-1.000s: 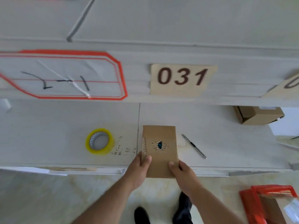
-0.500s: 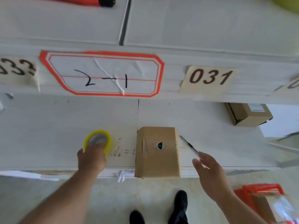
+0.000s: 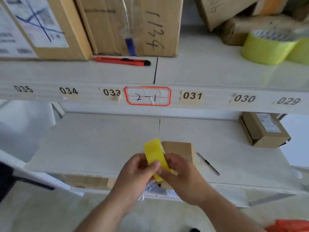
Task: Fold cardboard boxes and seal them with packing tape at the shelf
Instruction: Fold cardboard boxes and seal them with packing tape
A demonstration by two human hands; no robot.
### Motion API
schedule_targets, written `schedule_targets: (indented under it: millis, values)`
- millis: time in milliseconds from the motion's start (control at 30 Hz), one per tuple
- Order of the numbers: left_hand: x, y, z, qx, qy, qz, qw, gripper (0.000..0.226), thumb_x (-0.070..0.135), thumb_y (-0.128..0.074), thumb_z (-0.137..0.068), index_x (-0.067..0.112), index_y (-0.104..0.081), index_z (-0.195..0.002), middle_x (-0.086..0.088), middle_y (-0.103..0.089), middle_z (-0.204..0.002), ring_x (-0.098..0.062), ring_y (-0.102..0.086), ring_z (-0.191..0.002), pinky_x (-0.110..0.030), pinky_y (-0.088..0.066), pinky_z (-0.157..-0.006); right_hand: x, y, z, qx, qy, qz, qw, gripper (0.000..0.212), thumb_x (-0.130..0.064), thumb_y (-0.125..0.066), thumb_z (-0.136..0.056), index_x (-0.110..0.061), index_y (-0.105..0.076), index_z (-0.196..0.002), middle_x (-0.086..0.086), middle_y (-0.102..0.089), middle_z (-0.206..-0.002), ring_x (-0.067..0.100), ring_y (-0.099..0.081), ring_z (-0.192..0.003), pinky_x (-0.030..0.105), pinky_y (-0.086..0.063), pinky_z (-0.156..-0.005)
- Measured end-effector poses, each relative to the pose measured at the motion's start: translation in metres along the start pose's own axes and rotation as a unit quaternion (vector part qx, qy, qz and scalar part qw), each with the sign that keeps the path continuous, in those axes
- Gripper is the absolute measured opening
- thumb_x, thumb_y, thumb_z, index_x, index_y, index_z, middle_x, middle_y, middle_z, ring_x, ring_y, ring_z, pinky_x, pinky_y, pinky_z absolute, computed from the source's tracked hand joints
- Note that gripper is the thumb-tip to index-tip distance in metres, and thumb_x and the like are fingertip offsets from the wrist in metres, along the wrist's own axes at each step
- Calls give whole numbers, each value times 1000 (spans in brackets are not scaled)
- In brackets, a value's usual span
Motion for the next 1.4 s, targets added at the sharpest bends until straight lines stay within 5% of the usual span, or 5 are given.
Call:
schedule_targets:
  millis: [233, 467, 867, 1000, 1400]
  values:
    - [52, -13, 12, 13, -261, -402, 877, 42, 47, -55, -97, 37, -57, -139, 34, -48, -129, 7, -48, -125, -22, -44, -106, -2, 22, 21, -46, 29, 94, 994, 17, -41, -64, -92, -26, -54, -88, 0, -52, -80, 22, -49, -74, 49, -47, -73]
    - [34, -45, 12, 31, -178, -345, 921, 26, 17, -72, -94, 38, -61, -83, 24, -60, -95, -8, -61, -86, -14, -45, -71, 11, 53, 49, -95, 42, 143, 984, 17, -36, -63, -95, -28, -52, -84, 1, -46, -75, 17, -41, -68, 34, -37, -62]
    - [49, -100, 51, 120, -240, -345, 899, 12, 24, -54, -100, 31, -58, -90, 20, -65, -85, -1, -63, -84, -12, -46, -73, 65, 128, 52, 15, -110, 276, 955, 65, -91, -46, -75, -26, -57, -81, -1, -63, -72, 12, -59, -68, 31, -46, -63]
    - [-5, -77, 20, 122, -52, -158, 978, 13, 13, -58, -103, 17, -63, -91, 2, -74, -83, -15, -74, -77, -40, -64, -79, 72, 144, 35, -39, -145, 355, 923, 57, -80, -53, -86, -24, -63, -82, -3, -63, -76, 9, -59, -68, 26, -43, -59]
    - [-45, -48, -38, 137, 39, -80, 987, 20, 18, -54, -105, 12, -67, -91, -3, -71, -77, -12, -65, -64, -17, -51, -53, 84, 121, -35, -127, -129, 382, 906, 58, -75, -66, -81, -17, -65, -80, 2, -66, -78, 12, -58, -63, 30, -44, -58]
Point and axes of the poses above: each hand's wrist, its own z-axis away from the middle knuckle, its own y-axis out of the back of the hand, x = y × z, the point moved 9 cm from there along -z, towards the middle knuckle
